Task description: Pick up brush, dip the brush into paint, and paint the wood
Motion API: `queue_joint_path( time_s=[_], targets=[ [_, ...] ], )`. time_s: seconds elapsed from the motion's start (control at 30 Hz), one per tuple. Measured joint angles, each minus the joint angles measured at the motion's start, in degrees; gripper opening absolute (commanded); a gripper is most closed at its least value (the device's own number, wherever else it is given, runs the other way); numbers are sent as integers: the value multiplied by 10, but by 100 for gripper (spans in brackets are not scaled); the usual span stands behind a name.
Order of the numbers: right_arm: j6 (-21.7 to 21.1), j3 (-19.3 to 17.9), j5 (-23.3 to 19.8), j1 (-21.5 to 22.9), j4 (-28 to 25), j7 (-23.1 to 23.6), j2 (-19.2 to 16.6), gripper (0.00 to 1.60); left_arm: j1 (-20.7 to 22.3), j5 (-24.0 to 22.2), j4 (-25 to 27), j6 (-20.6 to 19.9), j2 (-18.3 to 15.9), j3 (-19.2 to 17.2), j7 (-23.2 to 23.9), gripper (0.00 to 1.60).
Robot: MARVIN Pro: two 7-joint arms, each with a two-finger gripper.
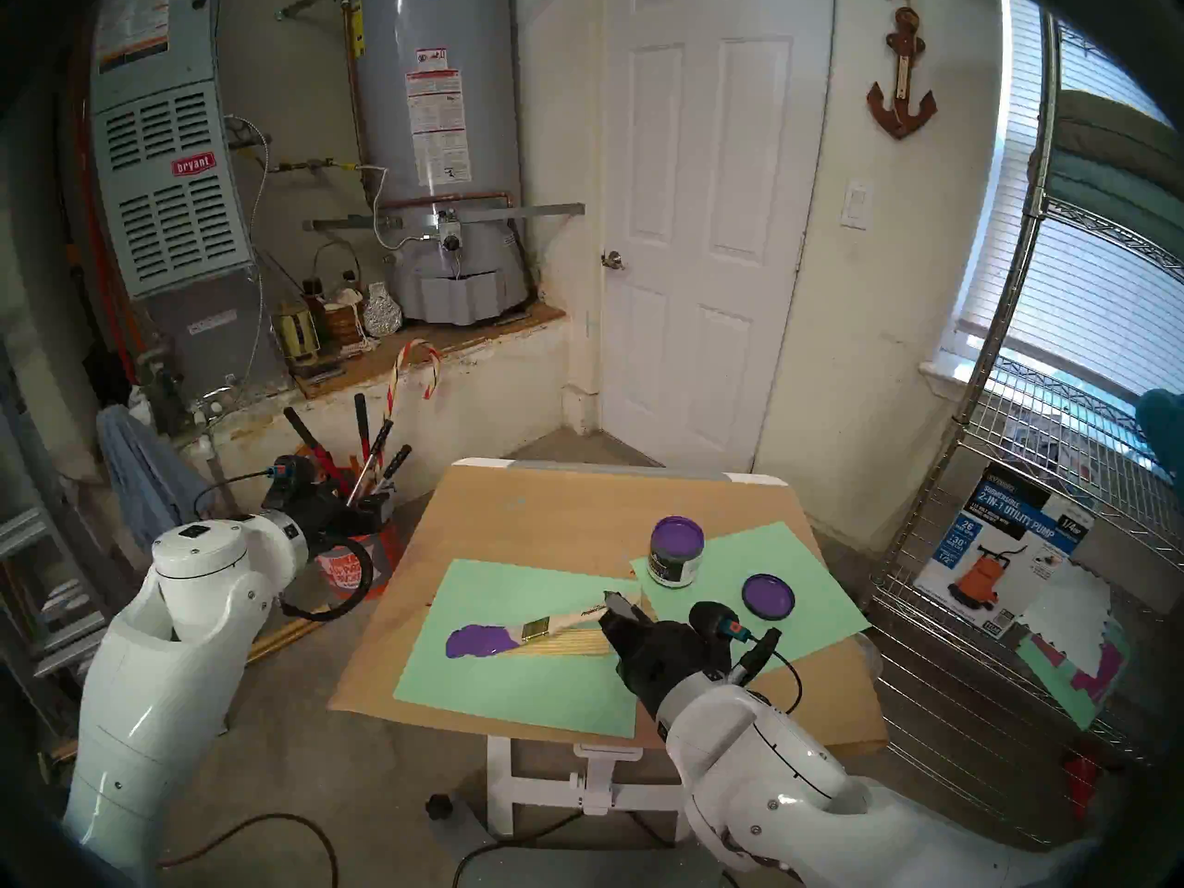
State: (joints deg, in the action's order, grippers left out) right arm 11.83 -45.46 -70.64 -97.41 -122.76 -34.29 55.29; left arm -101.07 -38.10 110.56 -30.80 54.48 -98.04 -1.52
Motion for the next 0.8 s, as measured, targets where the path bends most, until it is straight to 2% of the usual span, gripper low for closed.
queue_joint_path(
  time_s=[0.8],
  targets=[
    [10, -26, 0, -30, -20, 12, -39, 0, 0, 0, 0, 0, 0, 0, 0, 160]
  ],
)
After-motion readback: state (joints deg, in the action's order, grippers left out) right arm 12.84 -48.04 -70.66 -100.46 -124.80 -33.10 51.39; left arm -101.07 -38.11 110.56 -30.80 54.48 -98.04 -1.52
